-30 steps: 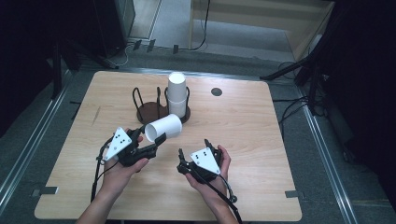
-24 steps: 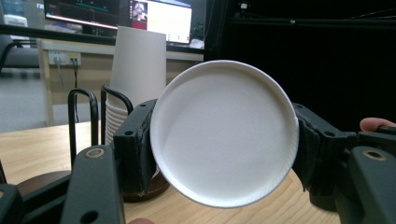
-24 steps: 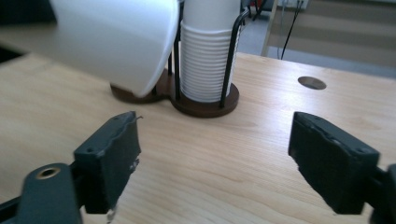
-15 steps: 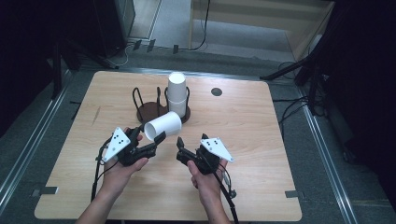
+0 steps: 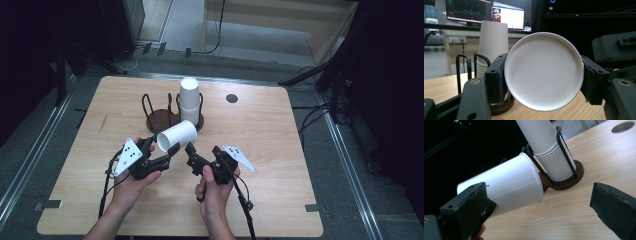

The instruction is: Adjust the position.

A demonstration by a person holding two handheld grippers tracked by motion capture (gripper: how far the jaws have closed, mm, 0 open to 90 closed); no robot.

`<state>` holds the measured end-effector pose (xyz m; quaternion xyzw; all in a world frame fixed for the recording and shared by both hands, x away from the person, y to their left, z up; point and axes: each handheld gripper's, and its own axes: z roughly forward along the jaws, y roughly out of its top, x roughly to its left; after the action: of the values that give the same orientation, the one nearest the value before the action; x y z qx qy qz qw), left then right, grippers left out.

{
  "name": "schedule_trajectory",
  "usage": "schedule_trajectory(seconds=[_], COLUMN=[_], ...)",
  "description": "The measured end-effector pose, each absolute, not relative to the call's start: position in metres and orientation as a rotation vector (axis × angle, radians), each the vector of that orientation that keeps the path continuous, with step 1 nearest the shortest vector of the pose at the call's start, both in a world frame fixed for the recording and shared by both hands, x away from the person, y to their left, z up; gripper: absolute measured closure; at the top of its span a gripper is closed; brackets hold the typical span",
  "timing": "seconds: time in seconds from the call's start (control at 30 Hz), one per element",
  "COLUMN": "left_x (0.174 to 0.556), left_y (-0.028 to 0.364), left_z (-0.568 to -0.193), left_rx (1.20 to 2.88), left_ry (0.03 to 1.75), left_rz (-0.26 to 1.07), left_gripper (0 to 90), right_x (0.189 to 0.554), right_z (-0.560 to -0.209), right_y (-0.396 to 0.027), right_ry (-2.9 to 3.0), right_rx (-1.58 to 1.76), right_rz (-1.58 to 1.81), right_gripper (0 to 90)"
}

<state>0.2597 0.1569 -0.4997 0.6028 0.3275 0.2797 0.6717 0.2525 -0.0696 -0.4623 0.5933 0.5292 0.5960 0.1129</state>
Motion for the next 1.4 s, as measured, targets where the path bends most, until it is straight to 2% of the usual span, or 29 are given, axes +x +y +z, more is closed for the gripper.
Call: schedule_trajectory(seconds=[0.6, 1.07, 1.4], left_x=[0.255, 0.251, 0.251], left_y=[0.146, 0.141, 0.142], left_z=[-0.501, -0.501, -0.5], left_rx=[1.373, 1.381, 1.381], left_ry=[0.695, 0.662, 0.634], left_rz=[0.661, 0.695, 0.687], left_gripper=[33.7, 33.7, 33.7], right_x=[0.272, 0.285, 0.296], right_z=[-0.468, -0.478, -0.487], right_y=[-0.062, -0.057, -0.057], right_ry=[1.276, 1.15, 1.101], right_rx=[2.395, 2.633, 2.756], right_rz=[2.139, 2.247, 2.342], right_gripper=[1.6, 1.6, 7.0])
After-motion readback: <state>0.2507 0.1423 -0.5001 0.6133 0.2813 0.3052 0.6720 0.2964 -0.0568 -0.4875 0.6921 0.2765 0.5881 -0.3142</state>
